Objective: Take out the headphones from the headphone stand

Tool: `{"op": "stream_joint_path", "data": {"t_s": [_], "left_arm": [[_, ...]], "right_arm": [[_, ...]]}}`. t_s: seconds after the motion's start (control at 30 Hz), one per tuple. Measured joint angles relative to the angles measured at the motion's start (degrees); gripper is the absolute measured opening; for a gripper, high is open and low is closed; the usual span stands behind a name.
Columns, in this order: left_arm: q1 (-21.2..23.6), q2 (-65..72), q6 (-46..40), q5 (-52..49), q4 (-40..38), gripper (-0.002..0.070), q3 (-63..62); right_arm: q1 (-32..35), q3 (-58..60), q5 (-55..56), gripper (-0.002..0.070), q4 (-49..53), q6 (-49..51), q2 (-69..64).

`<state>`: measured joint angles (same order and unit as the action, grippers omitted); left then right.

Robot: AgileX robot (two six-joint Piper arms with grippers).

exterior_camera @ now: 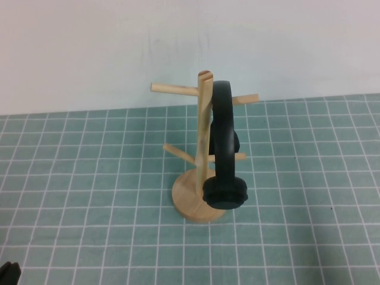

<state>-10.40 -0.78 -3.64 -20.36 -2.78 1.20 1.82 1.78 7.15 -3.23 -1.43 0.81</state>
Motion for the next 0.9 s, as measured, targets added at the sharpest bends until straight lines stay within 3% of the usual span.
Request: {"op": "stream_joint_path", "data": {"t_s": [0.4,0.7,0.8,0.9], "left_arm": [[0.00,0.00,0.00,0.00,0.00,-0.0006,0.00],[0.00,0.00,0.00,0.00,0.00,-0.0006,0.00],[0.00,0.00,0.00,0.00,0.00,-0.0006,0.00],[0.00,0.00,0.00,0.00,0.00,-0.0006,0.00]], "right_arm": [[0.00,0.00,7.00,-0.0008,0.00,1.43,0.00],[0.00,-1.52,36.57,-0.0008,-0.88,5.88,0.00],[0.00,-7.30,34.23,-0.0008,-1.11,7.14,0.00],[0.00,-16.31,23.18,-0.0008,-1.11,8.33,0.00]]}}
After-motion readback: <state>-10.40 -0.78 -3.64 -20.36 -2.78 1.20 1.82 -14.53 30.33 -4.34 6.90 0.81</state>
